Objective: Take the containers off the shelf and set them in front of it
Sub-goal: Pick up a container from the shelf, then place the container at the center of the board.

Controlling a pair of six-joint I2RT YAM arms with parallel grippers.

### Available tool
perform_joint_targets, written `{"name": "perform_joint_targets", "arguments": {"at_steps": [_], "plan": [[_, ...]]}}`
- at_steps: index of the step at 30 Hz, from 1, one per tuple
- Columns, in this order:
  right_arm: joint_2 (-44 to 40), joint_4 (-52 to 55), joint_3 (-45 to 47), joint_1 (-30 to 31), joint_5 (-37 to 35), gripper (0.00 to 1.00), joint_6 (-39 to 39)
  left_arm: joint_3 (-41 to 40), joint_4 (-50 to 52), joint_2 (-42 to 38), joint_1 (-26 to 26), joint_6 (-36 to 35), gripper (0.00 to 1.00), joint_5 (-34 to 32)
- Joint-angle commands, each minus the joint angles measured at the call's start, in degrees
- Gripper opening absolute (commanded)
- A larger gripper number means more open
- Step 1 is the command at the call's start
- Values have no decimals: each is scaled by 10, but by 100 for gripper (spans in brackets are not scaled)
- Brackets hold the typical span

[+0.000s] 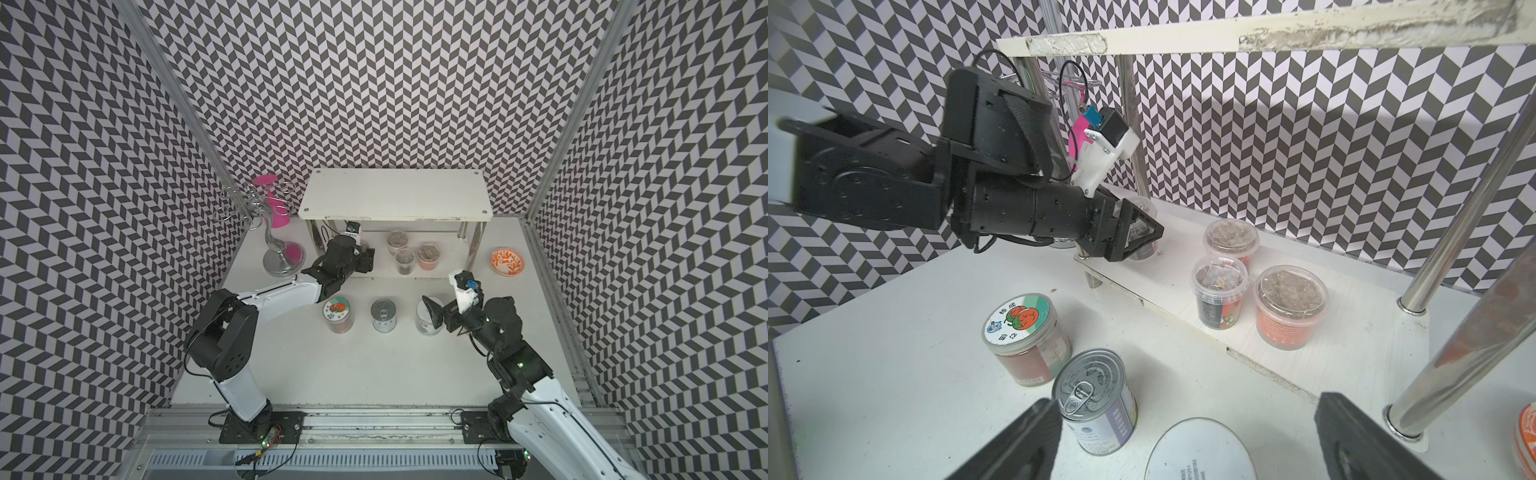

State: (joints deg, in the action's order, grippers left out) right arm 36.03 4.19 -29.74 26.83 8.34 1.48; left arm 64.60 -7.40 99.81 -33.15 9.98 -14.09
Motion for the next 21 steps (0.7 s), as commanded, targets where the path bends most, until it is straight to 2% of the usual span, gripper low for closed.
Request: {"name": "perform_joint_targets", "arguments": {"at_steps": [1,7,10,16,21], "plan": [[-9,-32,8,-2,-6,100,-9,-13,33,-47,-29,6,75,-2],[-12,-39,14,-3,-12,100,-11,-82,82,-155,-93,38,74,-15],[-13,-45,17,-3,-9,99,-9,-119,120,-210,-146,54,74,-38],[-10,-57,24,-2,20,99,-12,-196,216,-305,-241,147,74,-86],[-1,-59,25,-2,26,100,-10,-260,262,-361,-281,217,73,-107]]}}
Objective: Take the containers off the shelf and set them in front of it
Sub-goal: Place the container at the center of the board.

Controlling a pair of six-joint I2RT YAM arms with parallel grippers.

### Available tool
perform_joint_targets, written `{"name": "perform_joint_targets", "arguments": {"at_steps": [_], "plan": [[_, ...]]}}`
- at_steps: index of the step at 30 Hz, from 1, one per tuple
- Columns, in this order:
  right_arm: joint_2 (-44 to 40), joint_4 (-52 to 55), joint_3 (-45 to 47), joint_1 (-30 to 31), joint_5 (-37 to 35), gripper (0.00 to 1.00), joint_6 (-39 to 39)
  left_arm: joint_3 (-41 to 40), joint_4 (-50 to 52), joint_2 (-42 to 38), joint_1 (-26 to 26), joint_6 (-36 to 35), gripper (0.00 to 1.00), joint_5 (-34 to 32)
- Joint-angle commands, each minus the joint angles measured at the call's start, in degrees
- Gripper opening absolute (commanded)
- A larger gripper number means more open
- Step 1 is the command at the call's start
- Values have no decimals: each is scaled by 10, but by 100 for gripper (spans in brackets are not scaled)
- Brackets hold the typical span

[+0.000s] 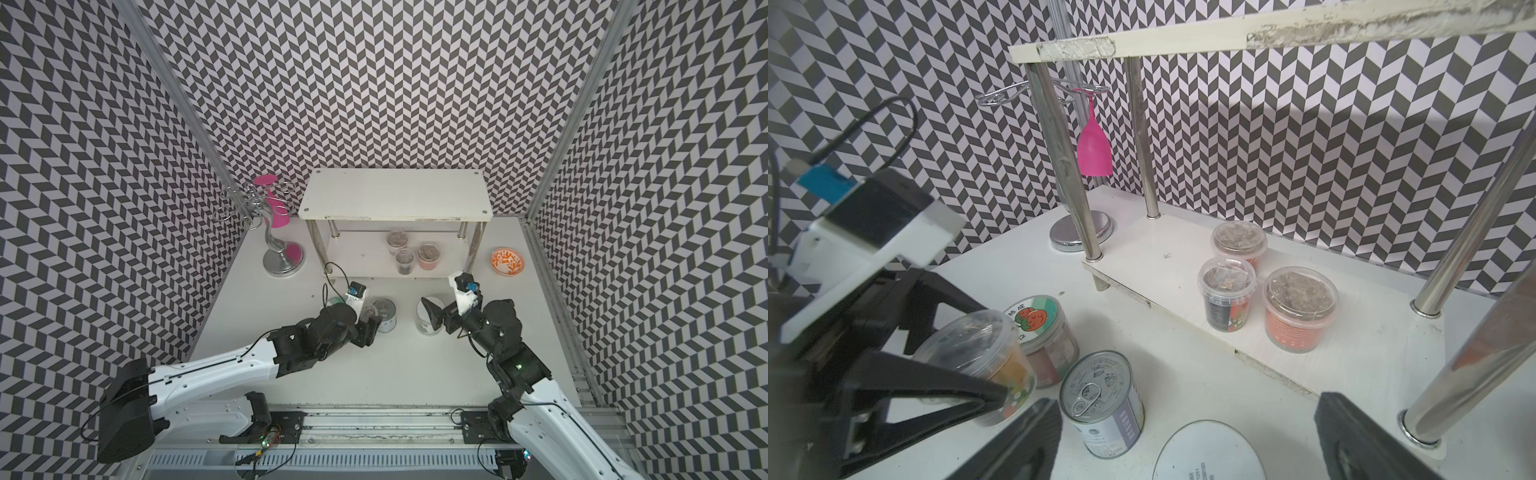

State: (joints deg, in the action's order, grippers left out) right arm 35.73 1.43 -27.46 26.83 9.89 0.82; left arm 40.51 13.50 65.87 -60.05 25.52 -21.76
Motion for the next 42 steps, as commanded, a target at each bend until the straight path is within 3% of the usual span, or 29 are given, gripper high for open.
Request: {"name": "perform_joint_targets", "arguments": {"at_steps": [1,5,21,34,42], "plan": [[6,-32,1,-2,13,100,0,-27,63,-27,-23,78,73,-33],[14,-34,-1,-2,20,100,3,-71,79,-36,-59,145,73,-44],[29,-38,-2,-2,30,100,6,-163,111,-47,-59,270,74,-91],[31,-51,8,-3,30,100,3,-175,123,-45,-46,267,81,-95],[26,-55,14,-2,25,100,2,-162,109,-44,-27,237,90,-72]]}}
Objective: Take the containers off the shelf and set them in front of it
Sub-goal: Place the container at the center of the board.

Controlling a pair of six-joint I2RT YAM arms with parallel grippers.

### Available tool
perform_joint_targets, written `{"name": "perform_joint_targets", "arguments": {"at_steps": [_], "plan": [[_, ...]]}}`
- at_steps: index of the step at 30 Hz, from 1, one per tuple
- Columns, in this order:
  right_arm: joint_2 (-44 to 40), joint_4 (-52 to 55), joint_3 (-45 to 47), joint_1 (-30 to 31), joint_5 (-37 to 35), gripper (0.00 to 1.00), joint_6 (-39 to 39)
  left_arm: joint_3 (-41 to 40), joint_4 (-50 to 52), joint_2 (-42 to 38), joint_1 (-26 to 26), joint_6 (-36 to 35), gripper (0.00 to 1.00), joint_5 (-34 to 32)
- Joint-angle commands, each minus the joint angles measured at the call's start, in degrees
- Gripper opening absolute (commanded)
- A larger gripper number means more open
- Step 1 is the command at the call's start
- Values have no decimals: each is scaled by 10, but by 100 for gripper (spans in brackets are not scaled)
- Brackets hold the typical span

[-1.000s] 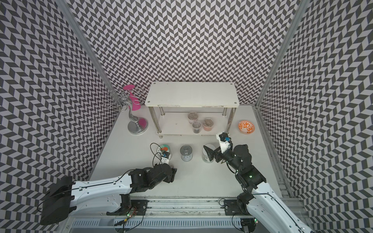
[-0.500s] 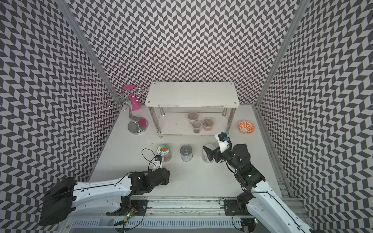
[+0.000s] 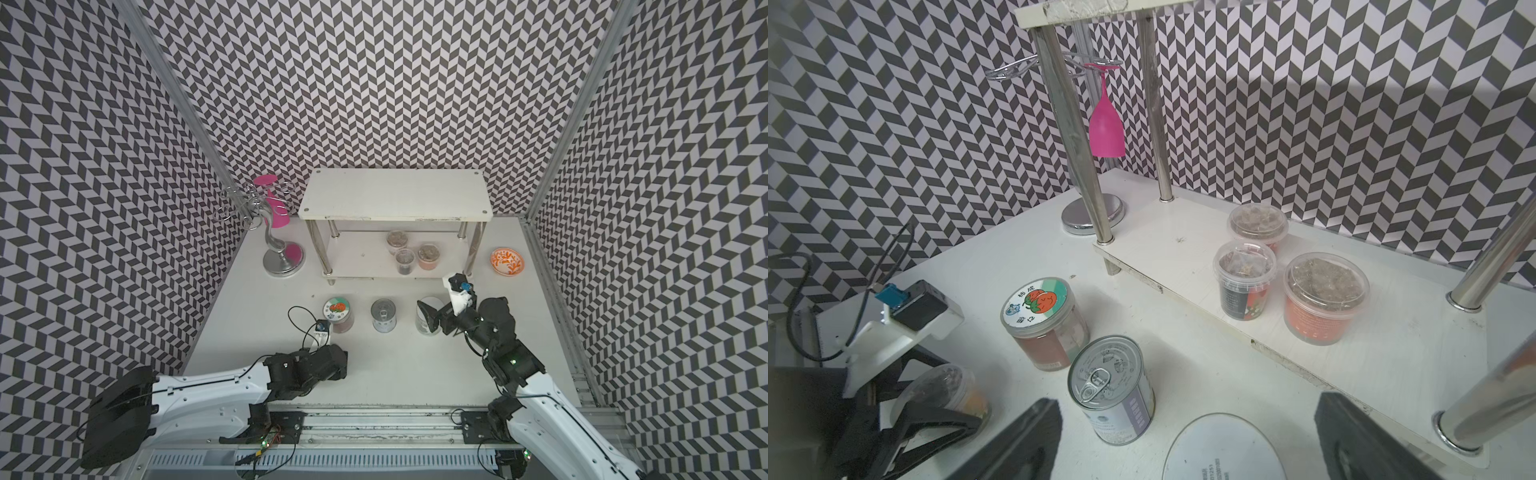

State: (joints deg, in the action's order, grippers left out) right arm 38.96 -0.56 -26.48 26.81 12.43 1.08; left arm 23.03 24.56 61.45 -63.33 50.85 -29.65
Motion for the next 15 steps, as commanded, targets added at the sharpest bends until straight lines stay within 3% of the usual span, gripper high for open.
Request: {"name": "perform_joint_targets", "arguments": {"at_steps": [1,4,15], "plan": [[-7,-35,4,-3,-1,100,-1,20,2,1,8,-21,92,10],[-7,-37,4,-3,-3,99,1,45,27,1,8,-33,99,6],[-7,-39,-1,-2,-1,100,0,161,123,-42,16,-72,100,-46]]}}
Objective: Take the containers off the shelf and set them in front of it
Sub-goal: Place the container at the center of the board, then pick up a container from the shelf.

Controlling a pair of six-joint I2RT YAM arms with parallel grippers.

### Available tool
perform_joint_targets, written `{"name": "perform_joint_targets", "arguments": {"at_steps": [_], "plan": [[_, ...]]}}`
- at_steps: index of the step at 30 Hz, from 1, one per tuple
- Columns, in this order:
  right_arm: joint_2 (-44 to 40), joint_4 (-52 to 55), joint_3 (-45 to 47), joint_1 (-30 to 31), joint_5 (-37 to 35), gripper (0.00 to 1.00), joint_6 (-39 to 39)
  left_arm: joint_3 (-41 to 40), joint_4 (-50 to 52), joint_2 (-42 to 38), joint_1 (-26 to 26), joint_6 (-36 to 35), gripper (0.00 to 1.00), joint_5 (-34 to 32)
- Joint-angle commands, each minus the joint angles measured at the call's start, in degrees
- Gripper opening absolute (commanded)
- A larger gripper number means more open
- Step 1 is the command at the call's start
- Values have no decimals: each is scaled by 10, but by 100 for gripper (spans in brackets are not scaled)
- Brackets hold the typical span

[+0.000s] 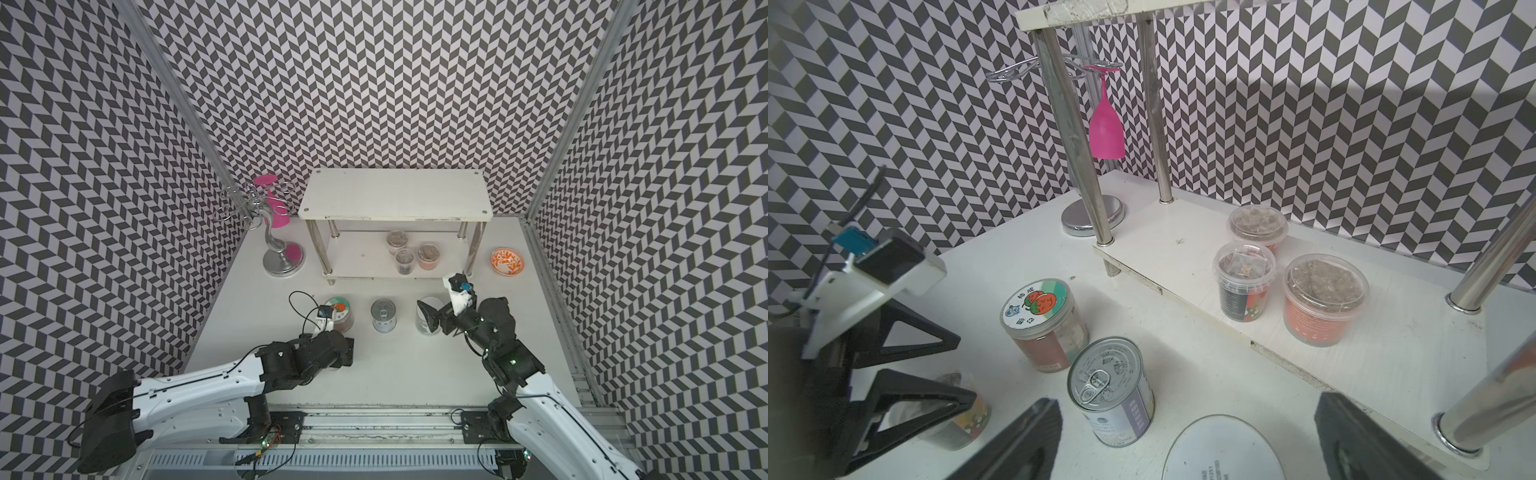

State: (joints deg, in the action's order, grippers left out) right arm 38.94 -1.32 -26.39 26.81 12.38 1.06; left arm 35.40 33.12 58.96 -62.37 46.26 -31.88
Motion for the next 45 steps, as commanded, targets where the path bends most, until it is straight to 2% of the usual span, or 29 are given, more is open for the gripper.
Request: {"name": "perform_joint_targets", "arguments": {"at_steps": [1,5,8,10,15,21,29,37,45], "plan": [[-7,-31,-3,-2,0,100,0,51,37,-21,12,-41,100,-18],[-9,-29,-4,-3,-1,100,-2,88,-33,-28,52,-152,100,46],[-15,-28,0,-2,-3,100,-8,104,-108,1,116,-259,100,147],[-20,-27,3,-2,-6,100,-10,120,-154,35,156,-314,100,210],[-27,-17,0,-3,-14,100,-11,205,-221,151,189,-397,100,263],[-22,-12,-8,-3,-28,100,-13,297,-276,309,199,-420,100,302],[-25,-7,-13,-3,-53,100,-12,399,-289,444,200,-432,99,308],[-24,3,-20,-4,-66,100,-4,465,-289,520,207,-425,98,294],[-27,9,-21,-10,-69,100,-1,503,-291,559,213,-425,96,284]]}}
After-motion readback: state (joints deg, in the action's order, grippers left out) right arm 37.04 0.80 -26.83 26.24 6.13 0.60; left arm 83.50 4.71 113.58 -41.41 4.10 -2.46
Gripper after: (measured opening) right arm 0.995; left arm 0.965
